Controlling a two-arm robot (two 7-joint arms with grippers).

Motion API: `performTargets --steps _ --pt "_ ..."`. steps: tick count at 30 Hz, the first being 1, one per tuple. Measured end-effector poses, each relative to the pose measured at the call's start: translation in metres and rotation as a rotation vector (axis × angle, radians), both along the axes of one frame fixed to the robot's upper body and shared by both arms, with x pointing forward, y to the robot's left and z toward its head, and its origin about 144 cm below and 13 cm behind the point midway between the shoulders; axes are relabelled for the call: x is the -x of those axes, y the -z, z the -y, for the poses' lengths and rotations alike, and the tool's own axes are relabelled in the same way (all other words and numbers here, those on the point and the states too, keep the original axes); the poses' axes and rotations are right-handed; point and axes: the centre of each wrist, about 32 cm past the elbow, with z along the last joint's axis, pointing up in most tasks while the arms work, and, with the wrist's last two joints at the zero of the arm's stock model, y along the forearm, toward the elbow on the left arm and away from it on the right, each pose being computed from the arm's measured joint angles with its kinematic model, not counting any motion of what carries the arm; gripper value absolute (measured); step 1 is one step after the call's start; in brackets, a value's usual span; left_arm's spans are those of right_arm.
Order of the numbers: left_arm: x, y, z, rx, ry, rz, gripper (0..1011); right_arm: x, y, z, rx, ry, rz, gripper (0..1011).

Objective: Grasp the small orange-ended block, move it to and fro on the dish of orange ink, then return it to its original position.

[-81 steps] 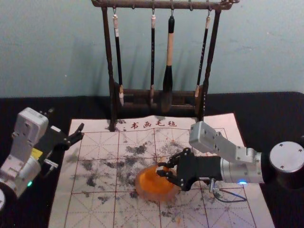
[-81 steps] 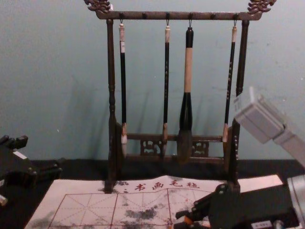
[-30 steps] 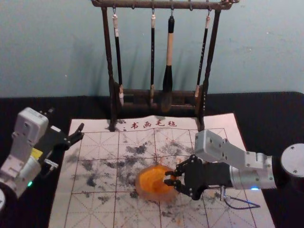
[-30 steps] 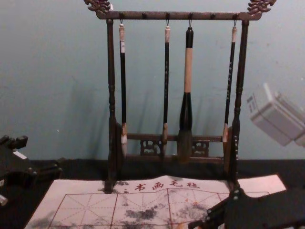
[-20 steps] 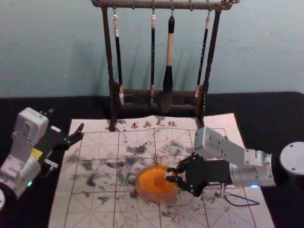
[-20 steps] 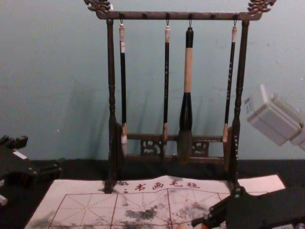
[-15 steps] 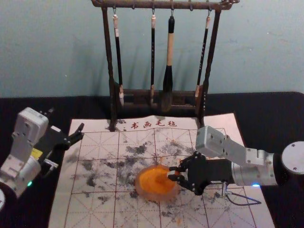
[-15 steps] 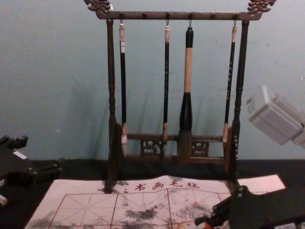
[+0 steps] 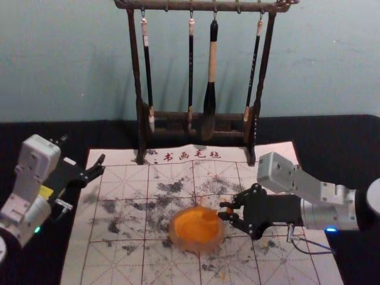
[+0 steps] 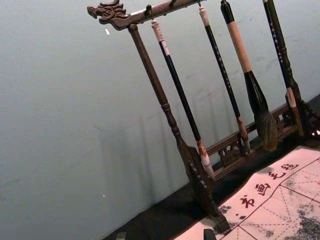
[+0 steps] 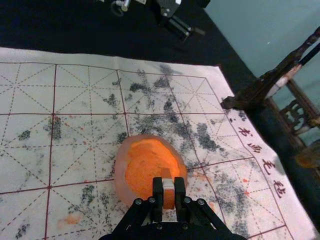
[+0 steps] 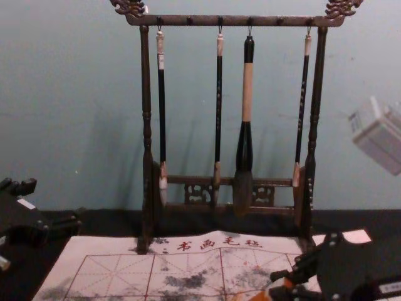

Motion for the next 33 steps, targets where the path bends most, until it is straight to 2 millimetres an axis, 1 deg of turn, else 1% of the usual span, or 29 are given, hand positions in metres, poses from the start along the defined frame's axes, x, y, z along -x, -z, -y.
performTargets --steps 10,20,24,33 --pt "0.0 0.0 0.0 0.0 0.0 0.0 1001 0.009 -0.013 0.013 -0.025 0.044 0.01 118" --pt "0.0 0.0 0.0 0.0 0.0 0.0 1001 0.023 -0.026 0.028 -0.042 0.173 -0.02 119" --pt "0.0 0.0 0.0 0.0 0.0 0.0 1001 0.031 -0.036 0.037 -0.049 0.234 -0.021 118" --pt "0.0 0.0 0.0 0.0 0.0 0.0 1001 0.042 -0.05 0.052 -0.041 0.308 -0.035 119"
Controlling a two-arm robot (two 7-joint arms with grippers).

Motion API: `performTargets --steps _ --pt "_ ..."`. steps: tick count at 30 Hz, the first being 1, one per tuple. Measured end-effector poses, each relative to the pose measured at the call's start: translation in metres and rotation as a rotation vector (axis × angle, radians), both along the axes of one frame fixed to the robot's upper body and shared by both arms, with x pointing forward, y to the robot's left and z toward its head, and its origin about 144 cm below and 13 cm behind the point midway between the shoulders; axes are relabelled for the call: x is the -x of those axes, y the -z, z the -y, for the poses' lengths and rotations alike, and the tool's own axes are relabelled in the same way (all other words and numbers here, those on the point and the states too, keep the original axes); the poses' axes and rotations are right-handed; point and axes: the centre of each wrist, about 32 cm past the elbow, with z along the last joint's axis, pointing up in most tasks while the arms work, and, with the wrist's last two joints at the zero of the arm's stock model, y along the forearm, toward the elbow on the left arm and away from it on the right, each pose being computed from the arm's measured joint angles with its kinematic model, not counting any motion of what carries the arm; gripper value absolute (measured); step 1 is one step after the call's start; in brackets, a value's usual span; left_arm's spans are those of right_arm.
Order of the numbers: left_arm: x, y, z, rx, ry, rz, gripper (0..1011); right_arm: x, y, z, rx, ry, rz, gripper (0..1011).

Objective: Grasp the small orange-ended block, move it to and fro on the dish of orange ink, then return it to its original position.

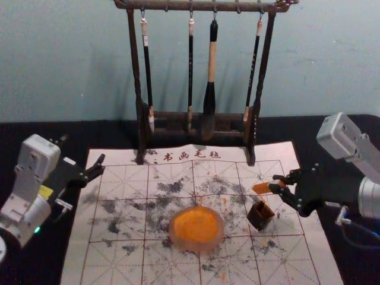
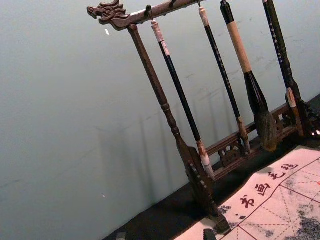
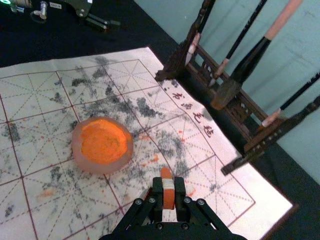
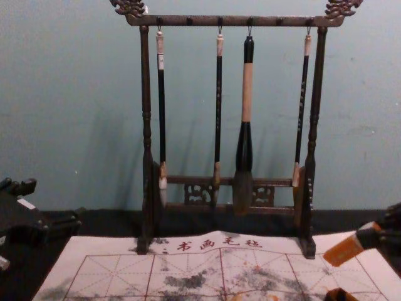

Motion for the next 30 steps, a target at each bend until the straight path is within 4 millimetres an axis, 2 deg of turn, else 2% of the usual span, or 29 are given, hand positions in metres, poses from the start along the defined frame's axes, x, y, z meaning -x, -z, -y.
performTargets --steps 10,30 --pt "0.0 0.0 0.0 0.0 0.0 0.0 1001 0.009 -0.001 0.0085 0.002 0.037 -0.044 119" --pt "0.0 0.0 0.0 0.0 0.0 0.0 1001 0.0094 0.0042 0.0044 0.017 0.049 -0.116 119"
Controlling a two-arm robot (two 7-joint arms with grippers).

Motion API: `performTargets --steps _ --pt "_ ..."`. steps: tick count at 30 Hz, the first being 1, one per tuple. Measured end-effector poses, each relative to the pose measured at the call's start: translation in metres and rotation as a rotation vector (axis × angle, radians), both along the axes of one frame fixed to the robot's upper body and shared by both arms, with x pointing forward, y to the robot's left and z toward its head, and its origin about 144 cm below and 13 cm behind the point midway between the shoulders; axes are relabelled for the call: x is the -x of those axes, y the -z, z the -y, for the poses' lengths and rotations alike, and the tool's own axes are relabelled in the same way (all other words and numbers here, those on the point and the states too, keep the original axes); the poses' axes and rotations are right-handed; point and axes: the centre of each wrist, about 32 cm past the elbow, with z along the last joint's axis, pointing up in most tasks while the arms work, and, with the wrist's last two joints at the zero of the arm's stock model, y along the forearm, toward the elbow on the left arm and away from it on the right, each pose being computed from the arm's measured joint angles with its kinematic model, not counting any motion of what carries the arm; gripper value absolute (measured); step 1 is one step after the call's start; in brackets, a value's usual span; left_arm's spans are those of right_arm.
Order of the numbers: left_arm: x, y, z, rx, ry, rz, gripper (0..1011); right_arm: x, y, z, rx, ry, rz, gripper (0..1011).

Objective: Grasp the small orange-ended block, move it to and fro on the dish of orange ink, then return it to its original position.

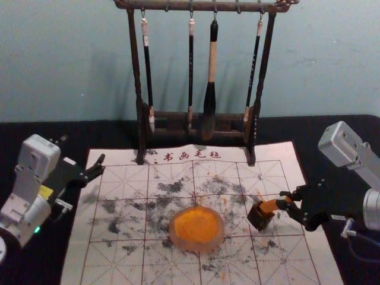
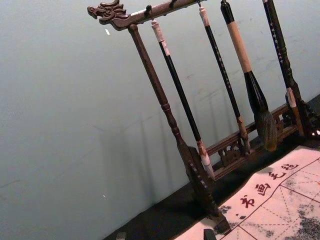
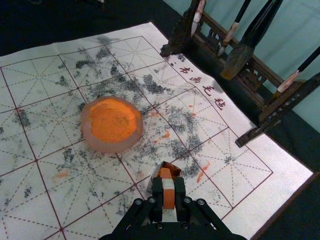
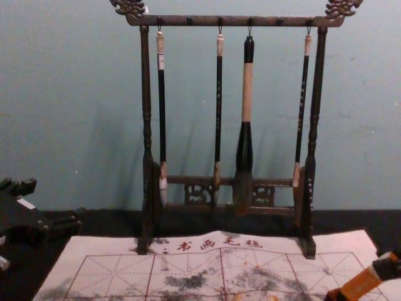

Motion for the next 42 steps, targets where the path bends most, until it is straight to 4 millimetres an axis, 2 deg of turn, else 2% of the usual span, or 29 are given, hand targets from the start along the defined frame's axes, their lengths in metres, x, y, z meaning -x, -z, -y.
performTargets --steps 42 --pt "0.0 0.0 0.0 0.0 0.0 0.0 1001 -0.017 0.018 -0.003 0.013 0.009 -0.049 119"
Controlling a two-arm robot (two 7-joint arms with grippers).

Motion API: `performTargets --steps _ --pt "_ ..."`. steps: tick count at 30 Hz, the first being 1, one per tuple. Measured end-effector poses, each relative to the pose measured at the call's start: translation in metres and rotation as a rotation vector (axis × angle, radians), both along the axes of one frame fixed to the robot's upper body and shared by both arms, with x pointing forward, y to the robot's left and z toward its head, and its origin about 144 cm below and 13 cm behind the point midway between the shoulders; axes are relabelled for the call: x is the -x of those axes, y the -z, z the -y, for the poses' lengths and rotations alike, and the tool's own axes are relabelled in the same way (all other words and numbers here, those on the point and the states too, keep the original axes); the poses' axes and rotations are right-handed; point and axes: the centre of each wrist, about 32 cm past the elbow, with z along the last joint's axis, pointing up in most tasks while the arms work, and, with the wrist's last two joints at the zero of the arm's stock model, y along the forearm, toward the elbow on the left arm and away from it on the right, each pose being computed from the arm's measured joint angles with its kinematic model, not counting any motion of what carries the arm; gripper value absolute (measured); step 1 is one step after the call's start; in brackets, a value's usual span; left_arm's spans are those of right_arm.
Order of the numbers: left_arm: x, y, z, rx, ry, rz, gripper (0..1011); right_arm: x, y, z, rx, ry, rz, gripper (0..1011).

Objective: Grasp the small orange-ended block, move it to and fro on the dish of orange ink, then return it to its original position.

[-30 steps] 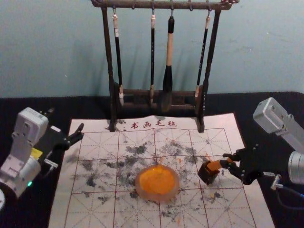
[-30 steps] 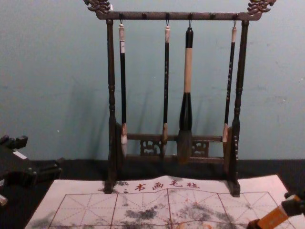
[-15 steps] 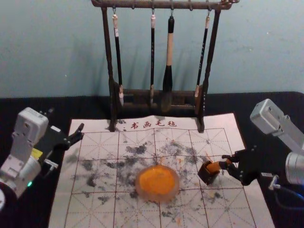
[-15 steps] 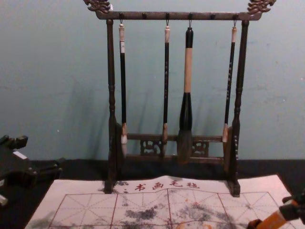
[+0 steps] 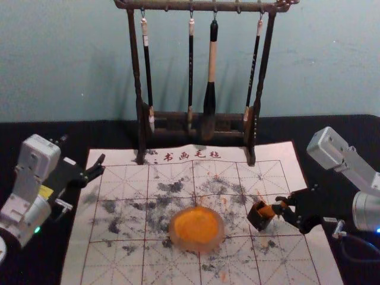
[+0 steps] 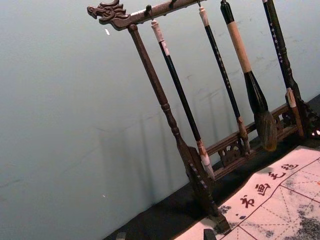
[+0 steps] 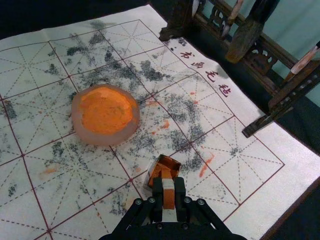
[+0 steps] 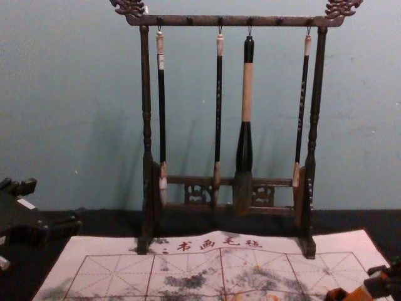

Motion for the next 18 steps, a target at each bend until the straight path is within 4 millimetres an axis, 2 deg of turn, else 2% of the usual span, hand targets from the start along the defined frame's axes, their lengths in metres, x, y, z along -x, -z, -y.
performTargets --steps 18 --pt "0.0 0.0 0.0 0.0 0.0 0.0 1001 -0.0057 0.0023 -0.0085 0.012 -0.015 -0.016 119"
